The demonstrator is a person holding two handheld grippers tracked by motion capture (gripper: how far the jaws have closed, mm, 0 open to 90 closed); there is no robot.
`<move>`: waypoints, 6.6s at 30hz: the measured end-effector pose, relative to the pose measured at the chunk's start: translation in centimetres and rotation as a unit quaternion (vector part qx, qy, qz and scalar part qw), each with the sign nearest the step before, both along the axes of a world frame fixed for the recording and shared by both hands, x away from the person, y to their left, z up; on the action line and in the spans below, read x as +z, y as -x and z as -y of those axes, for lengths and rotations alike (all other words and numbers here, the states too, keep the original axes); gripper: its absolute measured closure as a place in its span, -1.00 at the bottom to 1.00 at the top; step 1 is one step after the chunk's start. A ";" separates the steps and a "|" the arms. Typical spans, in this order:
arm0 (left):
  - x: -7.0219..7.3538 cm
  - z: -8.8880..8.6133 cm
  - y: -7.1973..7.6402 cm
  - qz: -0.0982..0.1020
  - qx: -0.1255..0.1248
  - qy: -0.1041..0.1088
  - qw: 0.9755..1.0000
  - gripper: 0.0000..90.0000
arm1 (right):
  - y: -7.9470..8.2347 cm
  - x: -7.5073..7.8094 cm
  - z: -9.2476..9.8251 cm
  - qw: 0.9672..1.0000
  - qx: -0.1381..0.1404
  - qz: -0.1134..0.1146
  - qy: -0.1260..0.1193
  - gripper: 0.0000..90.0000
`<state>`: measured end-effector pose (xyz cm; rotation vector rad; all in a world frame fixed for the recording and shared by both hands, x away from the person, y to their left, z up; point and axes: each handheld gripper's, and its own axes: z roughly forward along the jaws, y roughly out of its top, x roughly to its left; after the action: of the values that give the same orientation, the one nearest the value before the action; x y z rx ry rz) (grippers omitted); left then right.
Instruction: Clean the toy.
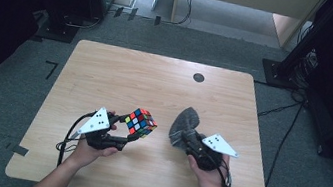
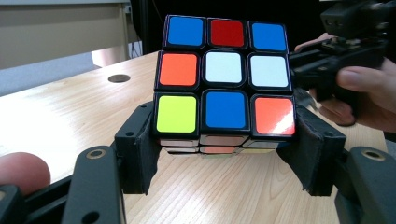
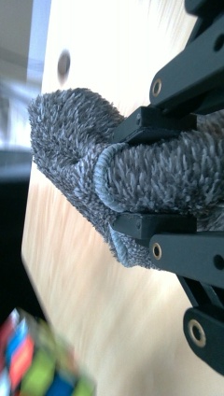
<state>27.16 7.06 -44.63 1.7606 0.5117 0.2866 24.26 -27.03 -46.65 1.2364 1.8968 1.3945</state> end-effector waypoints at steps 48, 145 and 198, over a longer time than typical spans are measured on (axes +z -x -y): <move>0.1 1.8 -1.1 -0.100 -0.038 -0.026 0.994 -0.24 | 1.6 -2.1 -8.5 0.961 0.134 0.213 0.113 -0.37; -2.5 0.4 -1.2 0.014 0.052 -0.102 0.993 -0.25 | -1.9 -2.0 2.4 0.985 -0.139 -0.080 0.069 -0.35; -2.3 3.1 1.0 0.039 -0.038 -0.127 0.990 -0.24 | 3.0 3.5 -7.6 0.993 0.099 0.064 0.021 0.50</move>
<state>26.15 4.01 -46.97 2.0030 0.3612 0.3787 21.26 -19.45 -43.11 0.9362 1.9918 1.4881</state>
